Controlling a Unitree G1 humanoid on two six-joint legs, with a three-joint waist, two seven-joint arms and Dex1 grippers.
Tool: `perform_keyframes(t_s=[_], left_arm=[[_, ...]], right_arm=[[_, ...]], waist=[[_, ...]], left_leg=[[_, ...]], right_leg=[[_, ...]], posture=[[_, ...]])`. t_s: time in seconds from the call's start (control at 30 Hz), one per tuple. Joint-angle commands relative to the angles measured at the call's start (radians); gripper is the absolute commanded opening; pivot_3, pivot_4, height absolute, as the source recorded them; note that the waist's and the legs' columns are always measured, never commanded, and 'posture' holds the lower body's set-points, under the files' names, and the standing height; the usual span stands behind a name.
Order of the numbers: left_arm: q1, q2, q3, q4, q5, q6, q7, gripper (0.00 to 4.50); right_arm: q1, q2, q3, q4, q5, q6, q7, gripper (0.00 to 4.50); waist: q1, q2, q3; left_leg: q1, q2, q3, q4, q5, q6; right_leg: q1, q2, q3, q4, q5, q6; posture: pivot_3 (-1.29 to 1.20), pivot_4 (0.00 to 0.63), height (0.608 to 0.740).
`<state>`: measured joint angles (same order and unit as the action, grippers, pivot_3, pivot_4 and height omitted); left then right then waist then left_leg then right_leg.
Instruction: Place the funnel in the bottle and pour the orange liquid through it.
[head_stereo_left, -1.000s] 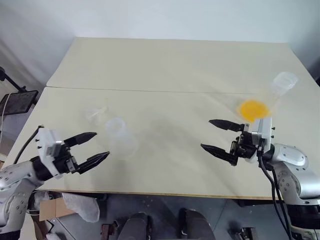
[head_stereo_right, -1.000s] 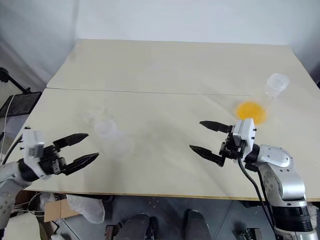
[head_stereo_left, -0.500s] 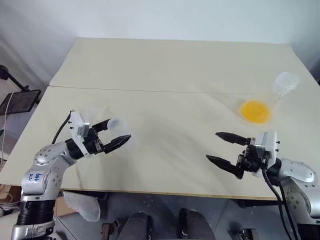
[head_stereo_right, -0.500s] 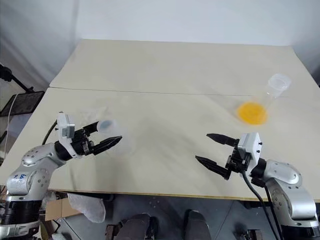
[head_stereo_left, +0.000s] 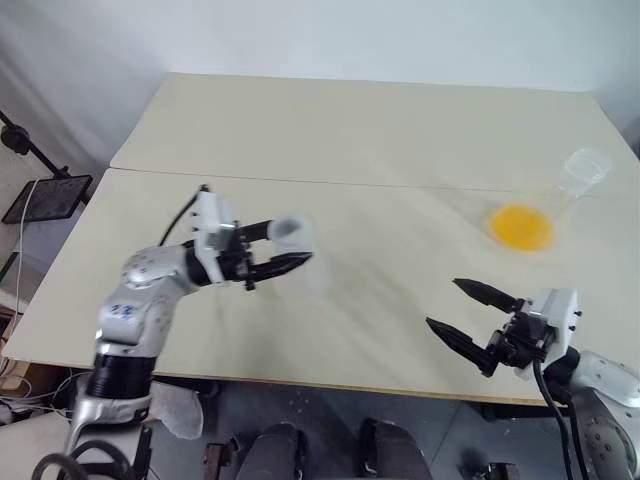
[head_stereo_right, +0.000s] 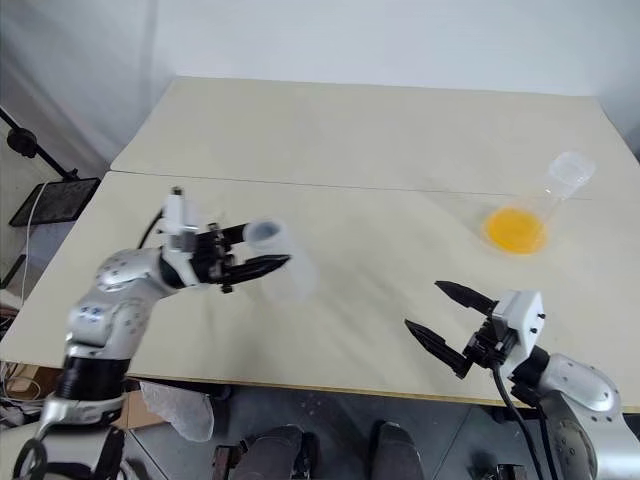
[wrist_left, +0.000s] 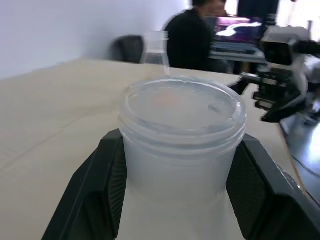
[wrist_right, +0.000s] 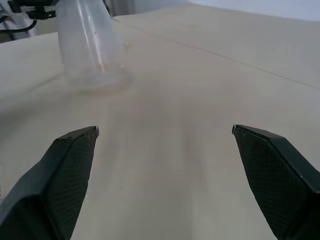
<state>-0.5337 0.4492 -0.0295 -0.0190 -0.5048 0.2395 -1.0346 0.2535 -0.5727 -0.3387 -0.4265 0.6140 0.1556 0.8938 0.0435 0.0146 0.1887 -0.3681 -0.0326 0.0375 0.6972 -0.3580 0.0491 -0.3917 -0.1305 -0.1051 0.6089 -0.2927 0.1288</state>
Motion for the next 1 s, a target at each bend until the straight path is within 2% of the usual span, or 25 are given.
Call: perform_keyframes(t_s=[0.03,0.23,0.37,0.57,0.63,0.8,1.0], left_arm=[[-0.112,-0.118,-0.088,0.144,0.095,-0.128,0.001,2.38],[-0.38,-0.34,-0.183,0.615,0.298,-0.394,0.064,2.38],[-0.462,-0.39,-0.172,0.778,0.335,-0.454,0.064,2.38],[-0.488,-0.397,-0.16,0.841,0.352,-0.467,0.028,2.38],[-0.497,-0.392,-0.15,0.855,0.364,-0.469,0.056,3.1],[-0.494,-0.367,-0.111,0.851,0.349,-0.445,0.056,4.49],[-0.398,-0.316,-0.056,0.684,0.246,-0.356,-0.075,4.49]], right_arm=[[0.061,0.024,-0.065,-0.074,0.0,-0.038,-0.041,4.5],[0.229,0.11,-0.134,-0.188,-0.011,-0.075,-0.129,4.5],[0.279,0.153,-0.13,-0.224,-0.026,-0.102,-0.164,4.5],[0.303,0.168,-0.115,-0.227,-0.036,-0.128,-0.171,4.5],[0.3,0.165,-0.11,-0.226,-0.037,-0.132,-0.172,4.5],[0.283,0.156,-0.102,-0.22,-0.033,-0.133,-0.169,4.5],[0.22,0.121,-0.087,-0.182,-0.028,-0.119,-0.143,4.5]], waist=[[0.004,-0.001,0.001],[0.023,-0.002,0.001],[0.005,-0.003,0.001],[0.005,-0.003,0.001],[0.005,-0.003,0.001],[0.006,-0.003,0.001],[0.004,-0.002,0.001]], left_leg=[[0.0,0.0,0.0,0.0,0.0,0.0],[-0.003,-0.002,0.002,0.001,0.002,0.003],[-0.002,-0.001,0.006,-0.002,0.001,0.004],[-0.002,0.0,0.007,-0.001,0.001,0.004],[-0.002,0.0,0.007,0.0,0.001,0.004],[-0.002,0.0,0.006,0.0,0.001,0.004],[-0.002,0.0,0.006,0.0,0.001,0.004]], right_leg=[[0.0,0.001,0.0,0.0,0.0,0.0],[0.0,0.0,-0.001,-0.003,0.001,0.002],[-0.001,0.0,0.0,-0.006,0.001,0.003],[-0.001,0.0,0.0,-0.005,0.001,0.003],[-0.001,0.0,0.0,-0.005,0.001,0.003],[-0.001,0.0,0.0,-0.004,0.001,0.003],[-0.001,0.0,0.0,-0.003,0.001,0.003]], posture=[[0.0,0.15,0.74],[0.0,0.15,0.74],[0.0,0.15,0.74],[0.0,0.15,0.74],[0.0,0.15,0.74],[0.0,0.15,0.74],[0.0,0.15,0.74]])
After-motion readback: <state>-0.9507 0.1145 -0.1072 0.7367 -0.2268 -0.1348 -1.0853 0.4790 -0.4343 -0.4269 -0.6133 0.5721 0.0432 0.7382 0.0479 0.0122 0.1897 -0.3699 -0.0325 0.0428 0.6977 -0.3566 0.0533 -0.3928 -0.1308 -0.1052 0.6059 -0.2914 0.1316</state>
